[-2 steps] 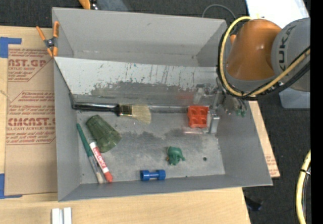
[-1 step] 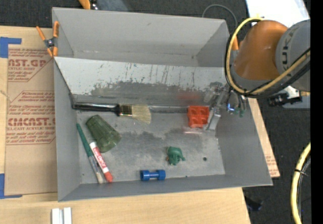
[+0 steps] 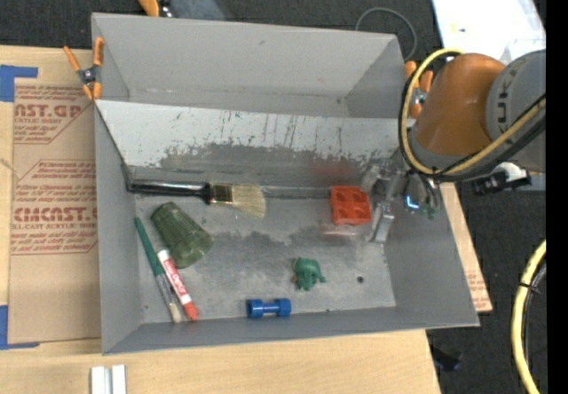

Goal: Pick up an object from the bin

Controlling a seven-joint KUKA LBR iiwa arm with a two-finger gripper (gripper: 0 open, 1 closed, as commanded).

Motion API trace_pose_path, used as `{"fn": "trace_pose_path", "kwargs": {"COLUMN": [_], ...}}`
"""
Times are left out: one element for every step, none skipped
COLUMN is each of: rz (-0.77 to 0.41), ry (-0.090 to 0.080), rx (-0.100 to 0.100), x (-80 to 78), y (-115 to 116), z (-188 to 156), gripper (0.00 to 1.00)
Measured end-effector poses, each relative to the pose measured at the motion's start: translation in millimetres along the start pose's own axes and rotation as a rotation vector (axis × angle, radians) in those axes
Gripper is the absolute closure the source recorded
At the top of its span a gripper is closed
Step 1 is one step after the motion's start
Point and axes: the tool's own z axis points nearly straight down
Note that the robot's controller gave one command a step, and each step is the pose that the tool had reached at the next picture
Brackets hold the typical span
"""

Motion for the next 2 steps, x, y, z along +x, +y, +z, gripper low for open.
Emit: {"fn": "trace_pose_path", "kwargs": {"rz": [0.259,0.377], "ry": [-0.014,-0.006], "rx": [-0.004,-0.001], "x": [4.8,13.3], "y": [3,19], "z": [53,55], "gripper": [0.0,1.0]}}
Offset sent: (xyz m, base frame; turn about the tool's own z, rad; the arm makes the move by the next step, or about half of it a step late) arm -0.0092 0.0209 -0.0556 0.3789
